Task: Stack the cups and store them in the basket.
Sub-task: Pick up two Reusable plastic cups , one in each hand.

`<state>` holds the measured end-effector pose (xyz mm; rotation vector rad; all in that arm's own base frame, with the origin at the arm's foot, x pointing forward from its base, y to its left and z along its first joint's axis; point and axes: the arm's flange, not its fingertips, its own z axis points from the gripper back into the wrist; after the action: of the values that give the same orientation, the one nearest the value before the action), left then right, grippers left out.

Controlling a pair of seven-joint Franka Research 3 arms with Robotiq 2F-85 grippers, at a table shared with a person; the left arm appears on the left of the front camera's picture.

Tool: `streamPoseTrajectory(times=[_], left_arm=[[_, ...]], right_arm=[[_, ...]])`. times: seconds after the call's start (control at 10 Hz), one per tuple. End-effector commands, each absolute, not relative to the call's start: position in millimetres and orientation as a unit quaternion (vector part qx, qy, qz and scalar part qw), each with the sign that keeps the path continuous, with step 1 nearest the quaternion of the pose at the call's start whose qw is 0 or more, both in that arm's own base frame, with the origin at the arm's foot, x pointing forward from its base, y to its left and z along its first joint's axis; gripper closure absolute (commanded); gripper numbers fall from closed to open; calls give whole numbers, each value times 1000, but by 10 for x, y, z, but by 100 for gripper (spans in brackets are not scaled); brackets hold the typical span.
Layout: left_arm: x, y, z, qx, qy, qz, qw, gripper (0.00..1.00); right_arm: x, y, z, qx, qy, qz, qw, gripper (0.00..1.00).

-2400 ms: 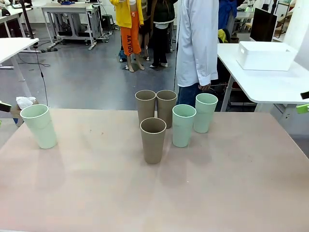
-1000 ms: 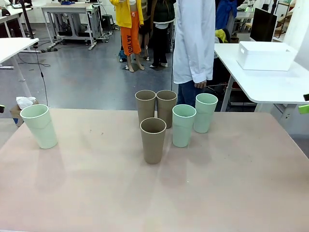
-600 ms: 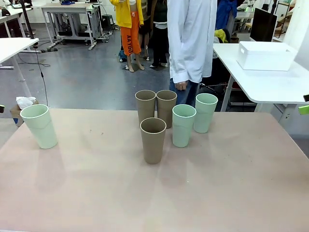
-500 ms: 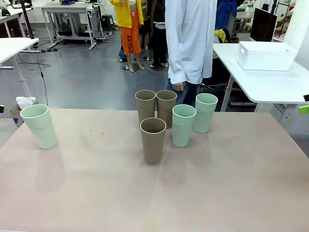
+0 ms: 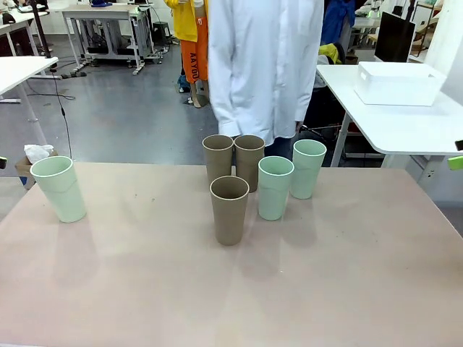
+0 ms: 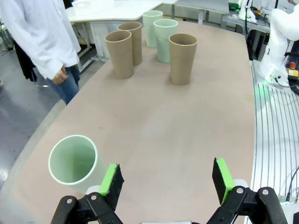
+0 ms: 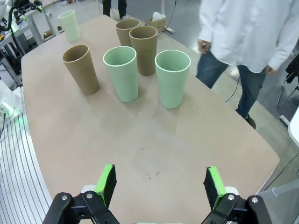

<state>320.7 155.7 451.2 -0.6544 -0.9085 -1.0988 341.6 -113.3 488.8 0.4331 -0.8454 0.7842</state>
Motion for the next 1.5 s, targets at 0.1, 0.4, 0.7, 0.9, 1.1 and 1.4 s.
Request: streamPoseTrajectory(times=[0.1,0.4,0.7,0.9,1.1,1.4], left_arm=[[3229,1565,4517,-297,-422,-497,698,0],[3229,1565,4517,-297,-422,-497,698,0],[3229,1565,4517,-297,-422,-497,698,0],[3229,1565,4517,-297,-422,-497,698,0],[3229,1565,4517,-297,-422,-497,698,0],[3229,1565,4517,-297,-422,-497,698,0]], right_arm=[[3434,-1158,4880,205,-407,376,807,0],[3434,-1158,4880,205,-407,376,807,0],[3434,-1158,4880,205,-407,376,807,0],[3434,-1158,4880,205,-407,376,807,0],[3434,-1158,4880,205,-407,376,807,0],[3434,-1158,4880,205,-407,376,807,0]])
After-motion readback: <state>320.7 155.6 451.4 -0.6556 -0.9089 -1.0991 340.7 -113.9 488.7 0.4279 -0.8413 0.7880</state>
